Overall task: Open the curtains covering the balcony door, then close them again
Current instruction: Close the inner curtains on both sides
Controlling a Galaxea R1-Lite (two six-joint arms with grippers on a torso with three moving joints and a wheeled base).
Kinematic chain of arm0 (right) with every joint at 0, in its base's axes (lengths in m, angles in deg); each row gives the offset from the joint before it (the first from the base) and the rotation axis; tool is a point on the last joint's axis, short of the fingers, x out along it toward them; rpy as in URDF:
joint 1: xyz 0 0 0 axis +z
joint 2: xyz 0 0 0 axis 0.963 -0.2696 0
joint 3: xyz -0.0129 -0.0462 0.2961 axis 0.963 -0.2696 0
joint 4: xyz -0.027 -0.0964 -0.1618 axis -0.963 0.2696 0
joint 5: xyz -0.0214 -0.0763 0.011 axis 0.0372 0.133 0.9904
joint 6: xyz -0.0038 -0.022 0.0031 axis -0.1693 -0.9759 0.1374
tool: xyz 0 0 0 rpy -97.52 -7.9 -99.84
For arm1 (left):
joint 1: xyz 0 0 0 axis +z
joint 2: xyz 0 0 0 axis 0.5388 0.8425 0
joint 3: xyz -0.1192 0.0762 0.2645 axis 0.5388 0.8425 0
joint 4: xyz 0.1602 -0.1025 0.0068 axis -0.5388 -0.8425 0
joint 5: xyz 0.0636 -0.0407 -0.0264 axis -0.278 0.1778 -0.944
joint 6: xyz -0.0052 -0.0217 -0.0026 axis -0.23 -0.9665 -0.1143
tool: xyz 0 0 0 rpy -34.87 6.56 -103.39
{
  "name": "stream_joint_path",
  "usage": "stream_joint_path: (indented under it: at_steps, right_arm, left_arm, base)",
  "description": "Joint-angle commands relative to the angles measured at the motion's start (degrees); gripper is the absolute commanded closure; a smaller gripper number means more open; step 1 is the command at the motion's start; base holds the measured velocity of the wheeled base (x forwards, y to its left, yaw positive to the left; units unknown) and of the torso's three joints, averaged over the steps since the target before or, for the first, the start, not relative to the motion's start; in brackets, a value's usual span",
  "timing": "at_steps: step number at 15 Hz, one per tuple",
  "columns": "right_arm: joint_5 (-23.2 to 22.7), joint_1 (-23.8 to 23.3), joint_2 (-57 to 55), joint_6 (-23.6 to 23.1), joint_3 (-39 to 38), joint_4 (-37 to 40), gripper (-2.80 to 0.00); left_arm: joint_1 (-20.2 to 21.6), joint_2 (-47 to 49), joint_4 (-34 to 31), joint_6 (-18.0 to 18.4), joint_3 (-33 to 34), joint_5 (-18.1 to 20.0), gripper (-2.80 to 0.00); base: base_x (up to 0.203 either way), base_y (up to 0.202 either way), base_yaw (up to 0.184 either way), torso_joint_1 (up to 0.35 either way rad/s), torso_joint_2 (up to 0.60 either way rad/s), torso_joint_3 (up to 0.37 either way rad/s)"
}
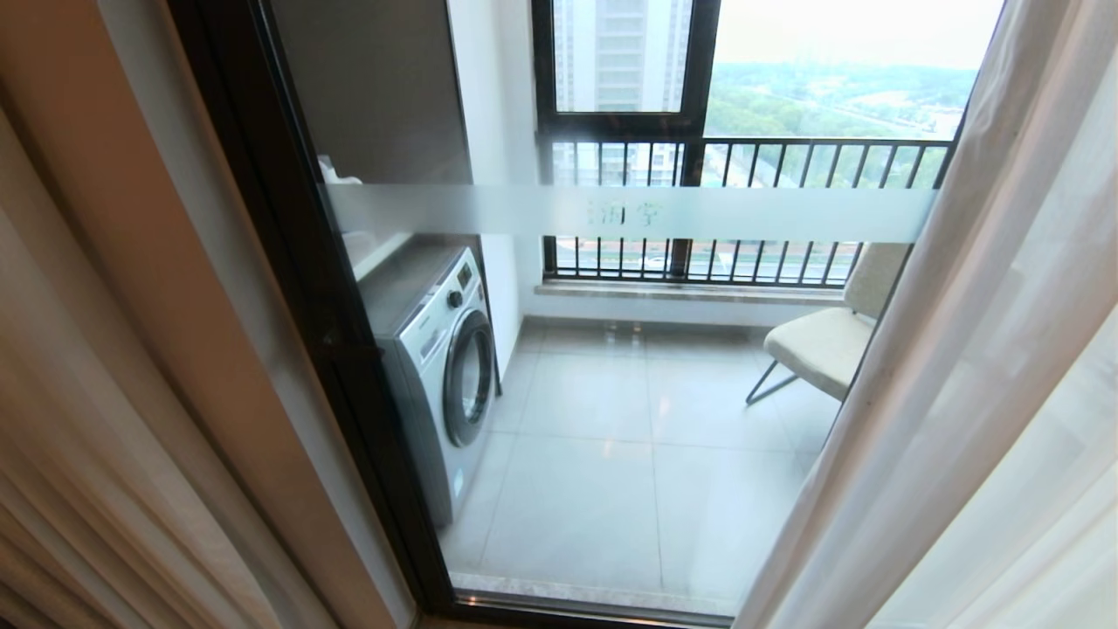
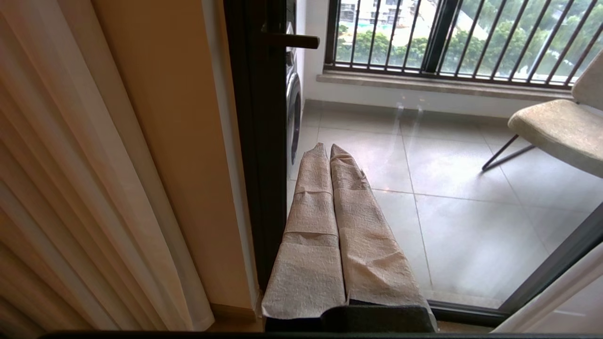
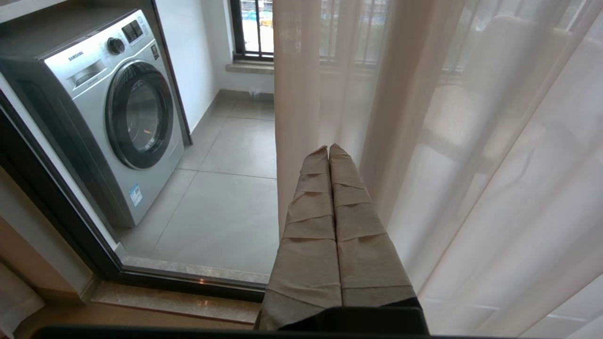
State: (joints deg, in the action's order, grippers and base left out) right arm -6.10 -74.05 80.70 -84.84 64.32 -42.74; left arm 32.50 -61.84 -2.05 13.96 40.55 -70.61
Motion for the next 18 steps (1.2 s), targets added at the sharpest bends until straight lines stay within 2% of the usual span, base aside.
stream_joint_path:
  at_steps: [1,18]
  right_arm:
    - [0.0,0.0,0.0,0.0,0.0,0.0,0.0]
    - [-0.1,0.0,0.0,0.0,0.0,0.0,0.0]
  left_arm:
    - [0.0,0.0,0.0,-0.1,0.0,0.0,0.0]
    - [0.0,0.0,0.0,-0.1,0.0,0.0,0.0]
  base:
    - [0.0,0.0,0.0,0.0,0.0,0.0]
    - [0.0,0.0,0.0,0.0,0.0,0.0]
